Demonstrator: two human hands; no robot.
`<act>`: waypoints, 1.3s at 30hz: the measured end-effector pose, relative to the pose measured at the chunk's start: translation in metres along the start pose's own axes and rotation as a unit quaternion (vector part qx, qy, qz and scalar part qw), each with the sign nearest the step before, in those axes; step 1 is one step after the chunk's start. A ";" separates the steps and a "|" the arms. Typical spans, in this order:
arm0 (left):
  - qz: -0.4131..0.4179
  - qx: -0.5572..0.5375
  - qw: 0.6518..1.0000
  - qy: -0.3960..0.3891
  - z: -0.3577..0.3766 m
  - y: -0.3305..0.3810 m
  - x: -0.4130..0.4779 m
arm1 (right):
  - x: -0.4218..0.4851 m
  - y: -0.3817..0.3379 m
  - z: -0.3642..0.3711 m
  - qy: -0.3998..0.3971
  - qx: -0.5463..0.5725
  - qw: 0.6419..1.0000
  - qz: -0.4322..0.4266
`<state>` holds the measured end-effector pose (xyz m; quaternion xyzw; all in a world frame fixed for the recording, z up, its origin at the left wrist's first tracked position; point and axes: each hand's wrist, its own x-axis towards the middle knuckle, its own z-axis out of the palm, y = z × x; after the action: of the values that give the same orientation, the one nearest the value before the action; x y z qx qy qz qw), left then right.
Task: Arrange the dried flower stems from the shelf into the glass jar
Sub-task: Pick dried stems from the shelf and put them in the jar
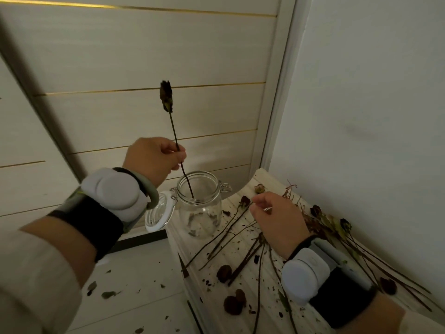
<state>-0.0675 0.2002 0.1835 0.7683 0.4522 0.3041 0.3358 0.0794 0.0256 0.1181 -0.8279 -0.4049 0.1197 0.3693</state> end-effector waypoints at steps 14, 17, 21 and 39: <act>-0.014 0.166 0.984 -0.068 0.042 -0.041 0.002 | 0.010 0.020 0.022 -0.014 -0.011 1.000 0.013; -0.011 0.196 0.977 -0.077 0.045 -0.045 0.002 | 0.010 0.025 0.021 -0.017 -0.014 1.000 0.019; -0.016 0.203 0.976 -0.077 0.049 -0.047 0.002 | 0.010 0.031 0.020 -0.013 -0.014 0.999 0.029; 0.026 0.296 0.954 -0.041 0.054 -0.027 0.001 | 0.003 0.058 -0.001 0.001 -0.029 0.997 0.072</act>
<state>-0.0387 0.1981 0.1303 0.8568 0.4871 0.1334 0.1036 0.1156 0.0039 0.0784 -0.8651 -0.3473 0.1338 0.3362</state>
